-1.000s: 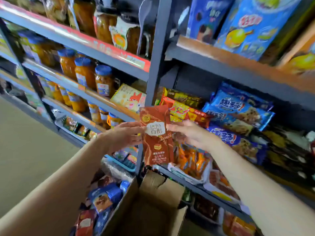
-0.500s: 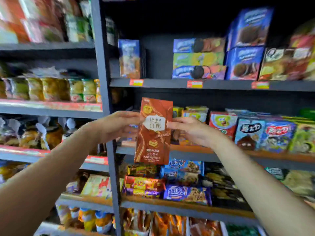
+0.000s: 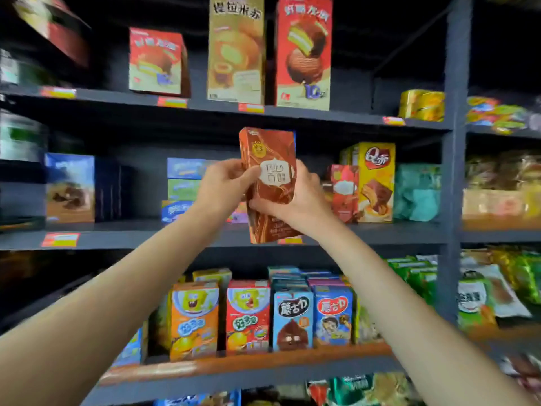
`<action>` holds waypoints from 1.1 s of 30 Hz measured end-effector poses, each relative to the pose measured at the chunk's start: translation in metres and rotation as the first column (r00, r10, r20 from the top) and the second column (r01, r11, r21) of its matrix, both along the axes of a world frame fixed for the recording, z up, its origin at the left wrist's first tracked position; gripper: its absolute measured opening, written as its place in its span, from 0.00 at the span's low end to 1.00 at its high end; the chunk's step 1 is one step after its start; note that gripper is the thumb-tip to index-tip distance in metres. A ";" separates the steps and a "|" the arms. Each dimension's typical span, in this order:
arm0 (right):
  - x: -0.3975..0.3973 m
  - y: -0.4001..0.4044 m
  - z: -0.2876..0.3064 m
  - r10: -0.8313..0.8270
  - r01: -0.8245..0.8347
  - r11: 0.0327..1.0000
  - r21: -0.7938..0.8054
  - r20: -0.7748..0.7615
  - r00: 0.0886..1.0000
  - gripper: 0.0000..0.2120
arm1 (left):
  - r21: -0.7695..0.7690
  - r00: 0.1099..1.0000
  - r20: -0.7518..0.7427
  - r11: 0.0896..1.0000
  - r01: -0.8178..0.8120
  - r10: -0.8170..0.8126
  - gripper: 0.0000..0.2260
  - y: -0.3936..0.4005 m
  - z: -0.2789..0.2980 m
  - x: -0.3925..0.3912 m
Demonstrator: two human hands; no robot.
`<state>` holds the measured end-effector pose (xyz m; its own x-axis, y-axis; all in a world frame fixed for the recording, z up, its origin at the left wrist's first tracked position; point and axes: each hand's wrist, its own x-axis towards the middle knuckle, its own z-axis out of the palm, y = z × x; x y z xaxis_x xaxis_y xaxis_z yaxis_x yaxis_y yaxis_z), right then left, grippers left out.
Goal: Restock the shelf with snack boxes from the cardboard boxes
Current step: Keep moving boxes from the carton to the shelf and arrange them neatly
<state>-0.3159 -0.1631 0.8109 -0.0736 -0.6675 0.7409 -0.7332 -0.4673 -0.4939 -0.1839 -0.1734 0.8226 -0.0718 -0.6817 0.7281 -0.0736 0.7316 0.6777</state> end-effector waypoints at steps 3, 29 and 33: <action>-0.047 -0.006 0.011 -0.061 0.061 0.998 0.031 0.003 0.998 0.52 | -0.061 0.999 0.043 0.998 -0.023 0.026 0.06 -0.017 0.010 -0.049; -0.198 -0.154 0.012 -0.428 0.391 0.894 0.221 0.153 0.891 0.56 | -0.495 0.714 0.475 0.827 -0.267 0.515 0.15 -0.115 0.023 -0.159; -0.195 -0.159 0.011 -0.443 0.409 0.890 0.202 0.166 0.881 0.55 | -0.512 0.713 0.467 0.817 -0.264 0.523 0.15 -0.120 0.023 -0.160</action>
<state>-0.5110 -0.3222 0.8215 -0.5139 -0.6430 0.5678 -0.7198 -0.0369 -0.6932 -0.3438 -0.2935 0.8457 -0.3440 -0.4187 0.8405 -0.6862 0.7231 0.0794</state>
